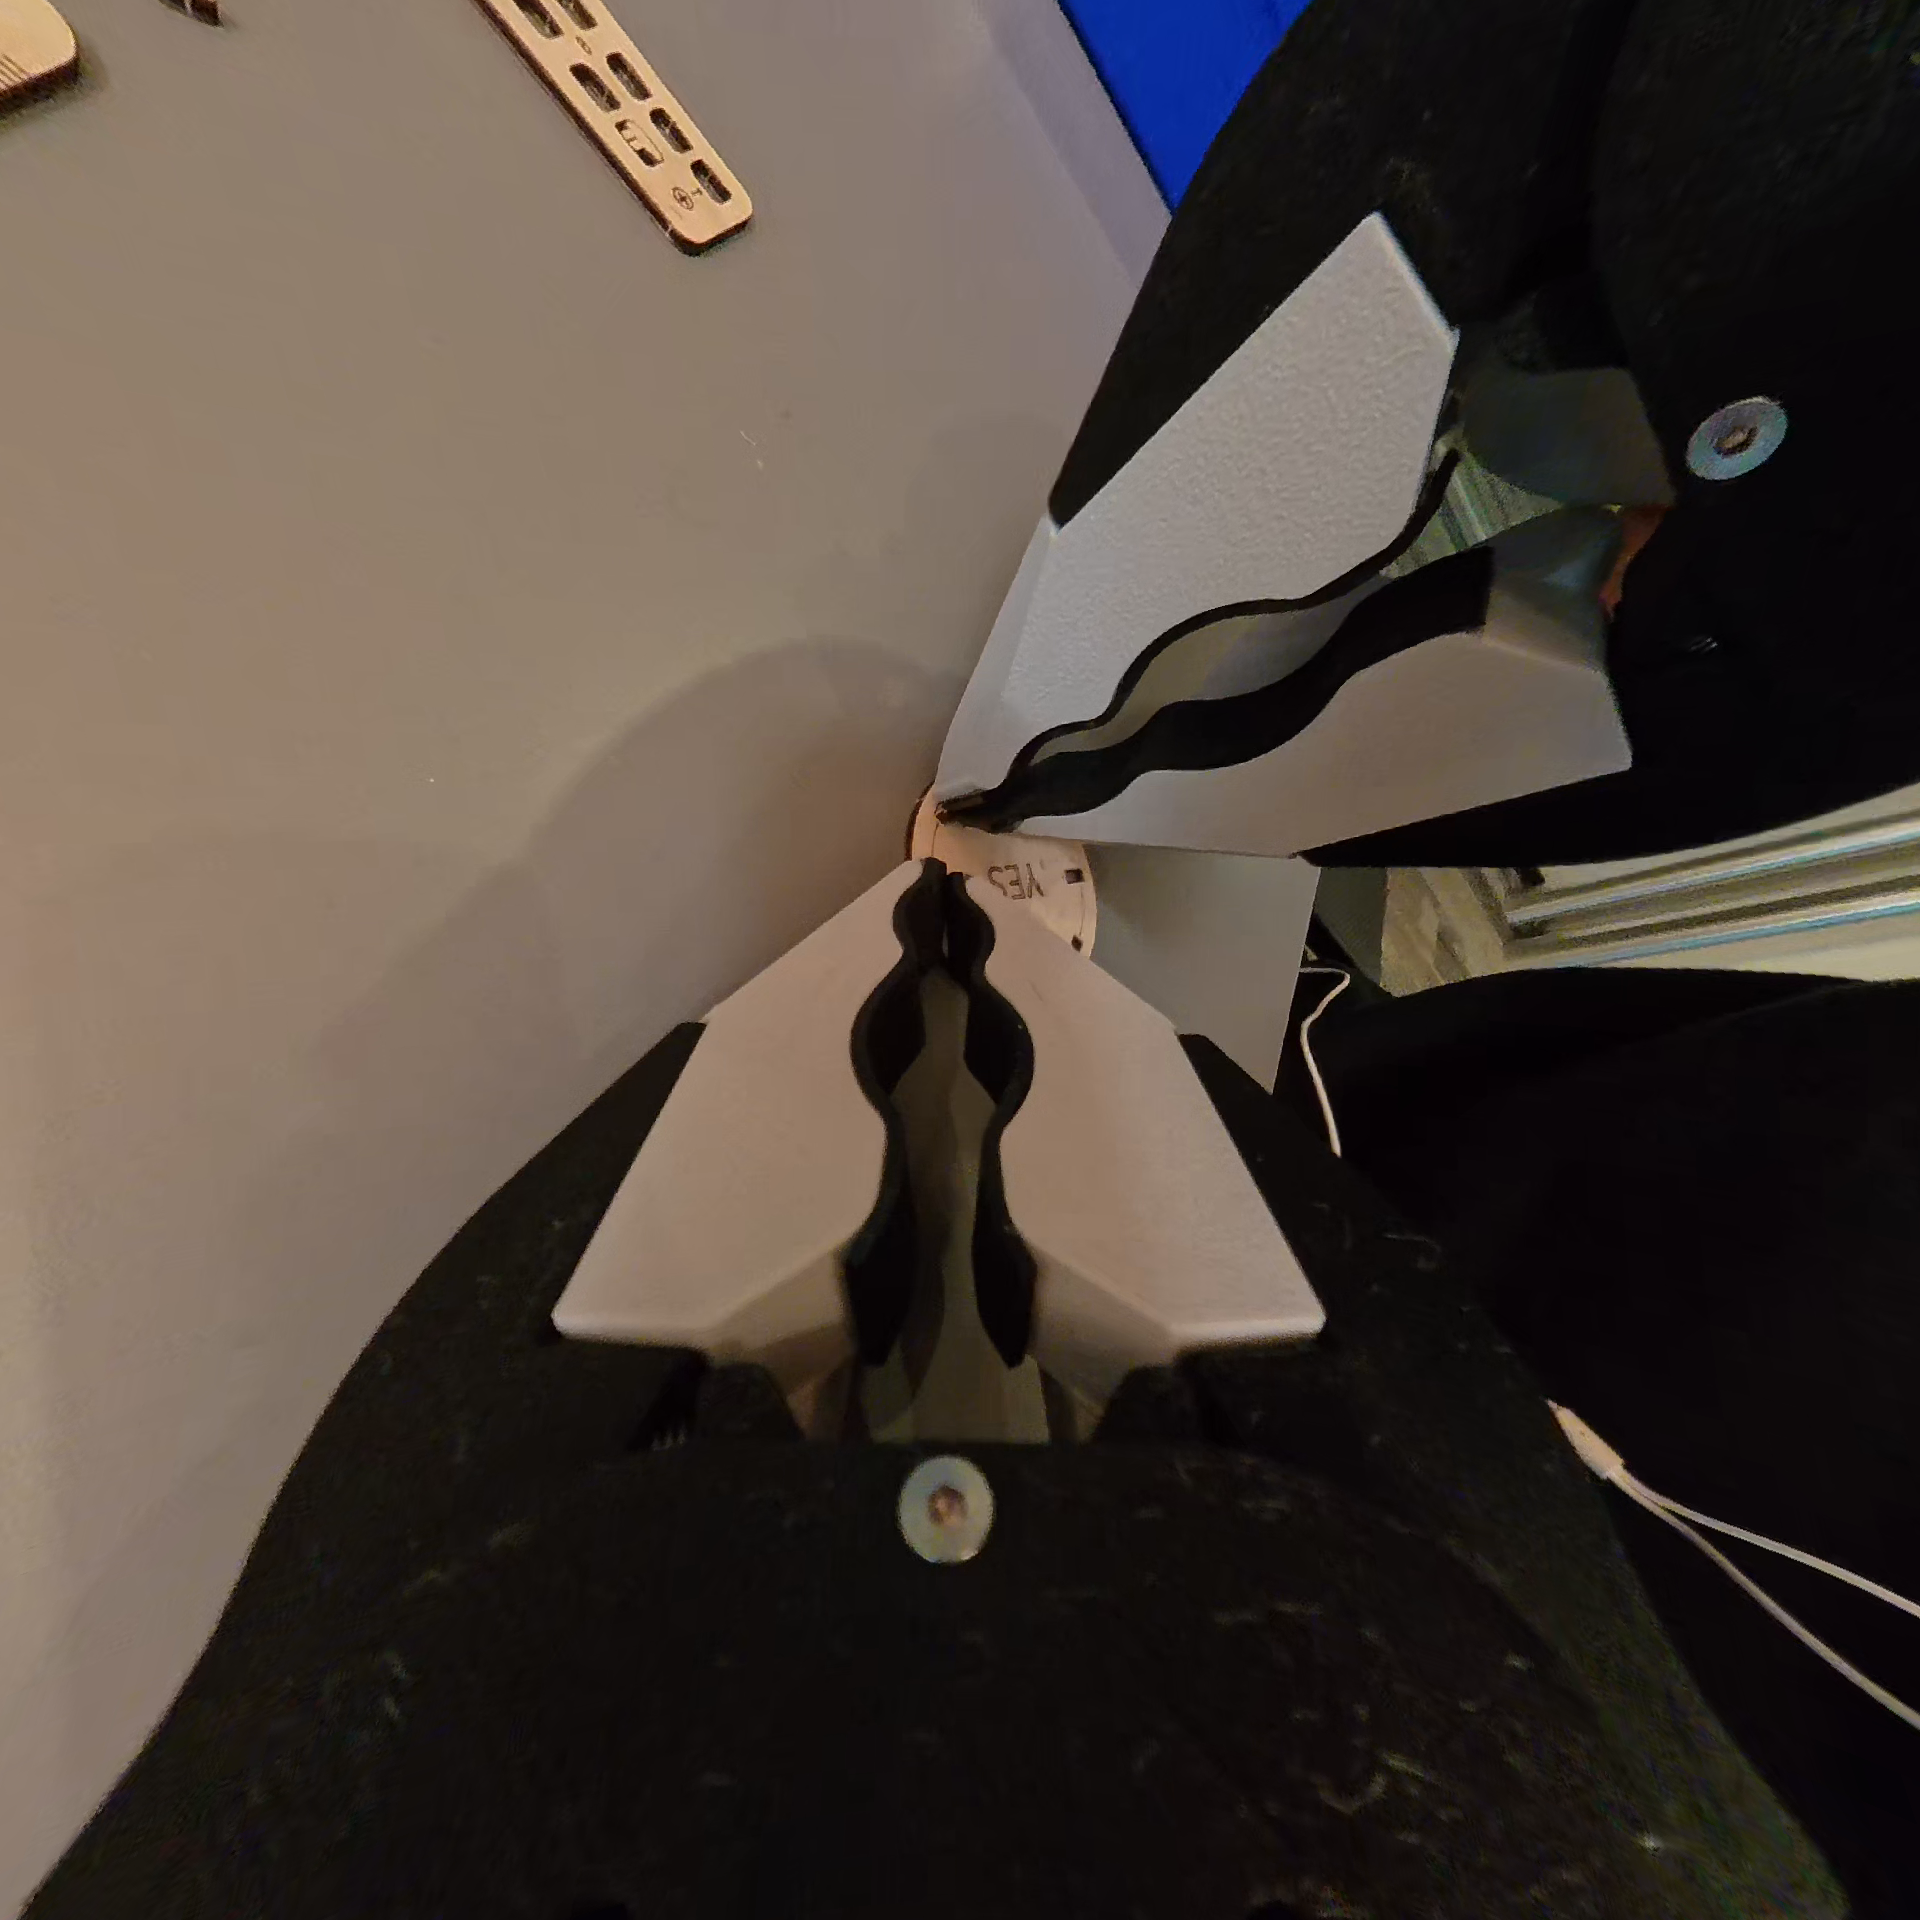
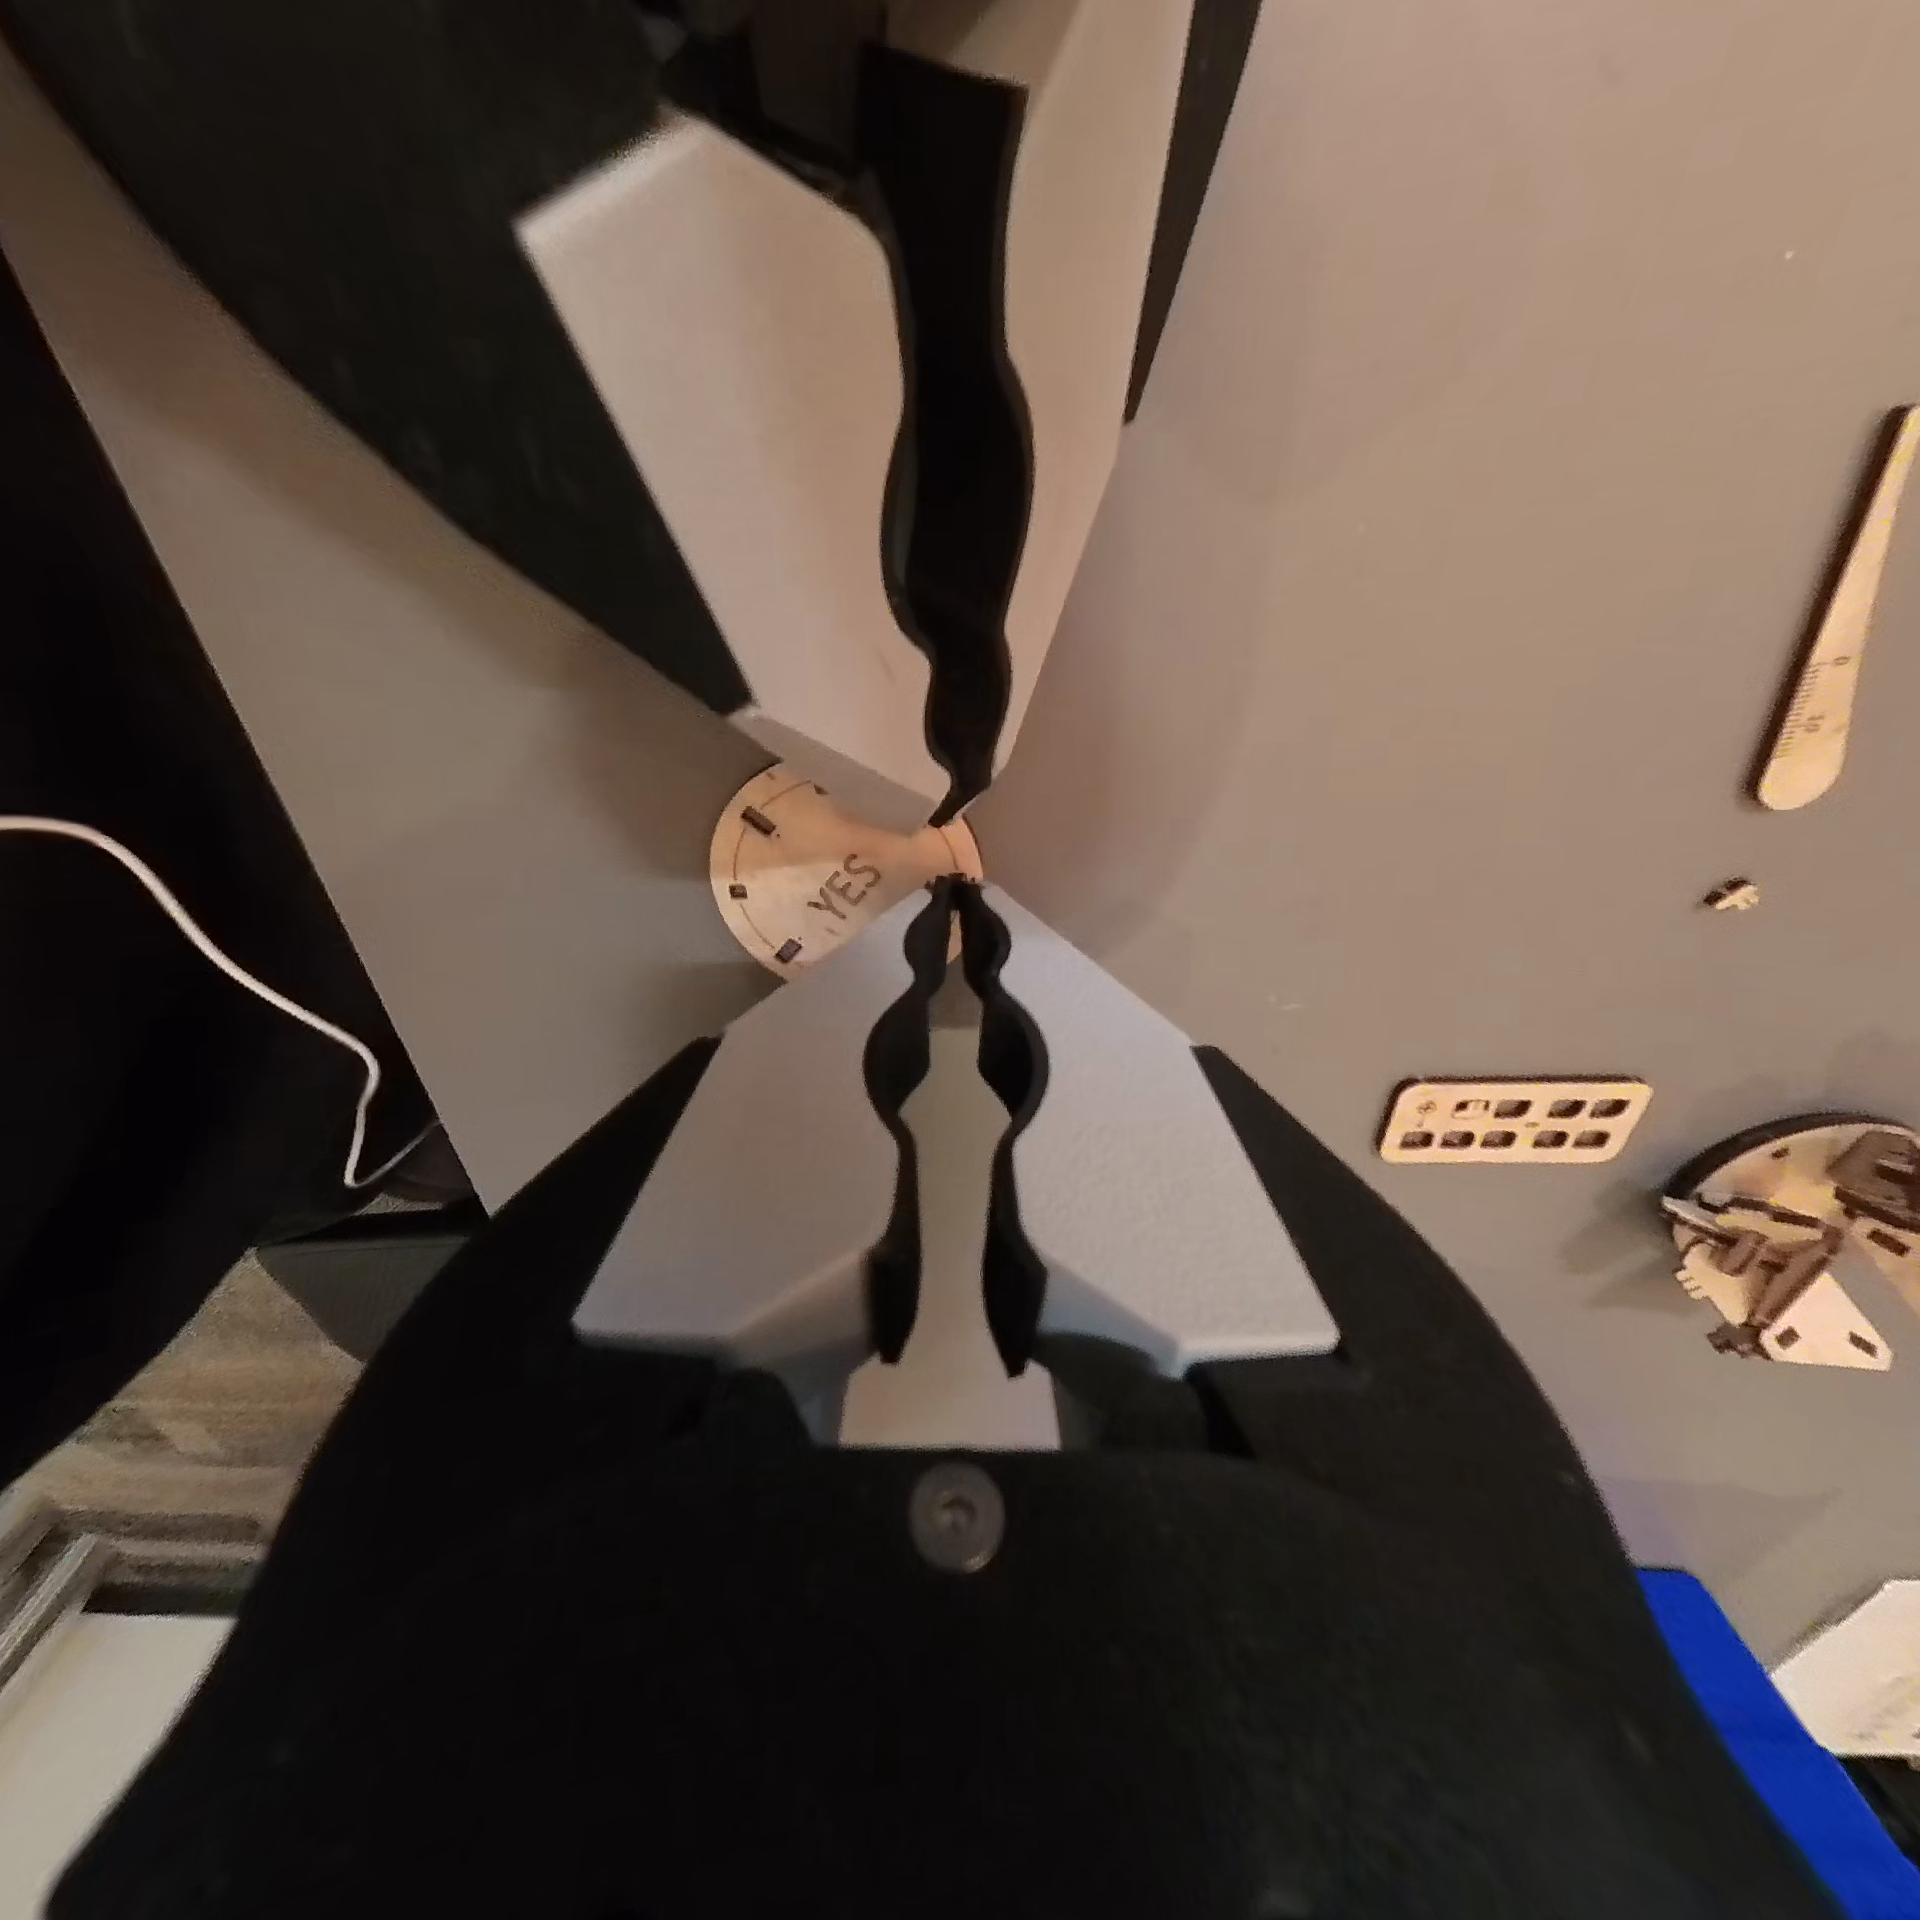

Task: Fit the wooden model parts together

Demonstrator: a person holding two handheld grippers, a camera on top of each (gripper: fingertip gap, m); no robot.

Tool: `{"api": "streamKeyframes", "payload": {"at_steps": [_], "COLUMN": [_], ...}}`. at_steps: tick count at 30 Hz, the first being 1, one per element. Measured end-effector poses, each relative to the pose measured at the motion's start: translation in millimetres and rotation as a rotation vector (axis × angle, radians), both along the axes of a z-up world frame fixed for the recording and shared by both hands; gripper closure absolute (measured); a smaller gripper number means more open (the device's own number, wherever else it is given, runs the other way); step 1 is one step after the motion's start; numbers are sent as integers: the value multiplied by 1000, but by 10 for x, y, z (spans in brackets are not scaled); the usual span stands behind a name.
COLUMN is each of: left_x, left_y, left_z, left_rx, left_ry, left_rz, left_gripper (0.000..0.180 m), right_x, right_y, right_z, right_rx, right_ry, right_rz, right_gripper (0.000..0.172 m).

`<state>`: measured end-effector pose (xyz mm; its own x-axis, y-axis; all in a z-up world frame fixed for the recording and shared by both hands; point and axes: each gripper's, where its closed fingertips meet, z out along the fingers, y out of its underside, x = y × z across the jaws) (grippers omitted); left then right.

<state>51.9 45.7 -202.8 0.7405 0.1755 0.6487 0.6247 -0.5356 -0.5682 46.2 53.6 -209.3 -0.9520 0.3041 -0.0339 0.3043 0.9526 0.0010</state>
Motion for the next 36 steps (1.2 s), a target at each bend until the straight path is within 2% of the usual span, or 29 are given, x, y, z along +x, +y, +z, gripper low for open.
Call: {"api": "streamKeyframes", "payload": {"at_steps": [4,6,9,12,18,30,36], "left_x": [0,0,0,0,0,0,0], "left_y": [1,0,0,1,1,1,2], "left_z": [1,2,3,3,3,2,3], "left_rx": [0,1,4,5,5,6,7], "left_ry": [3,0,-7,-10,-12,-12,-15], "left_rz": [0,0,-1,-1,-1,-1,-1], "left_gripper": [180,180,180,180,180,180,180], "right_x": [-1,17,17,-6,13,6,-42], "right_y": [-1,7,-9,-26,34,-55,-61], "right_z": [5,8,62,120,85,31,125], "right_rx": [-35,-42,-75,-116,-130,-144,-160], "right_ry": [45,47,63,94,114,106,133], "right_rz": [10,-5,-21,-32,-44,-28,-36], "right_gripper": [170,156,153,154,171,172,172]}}
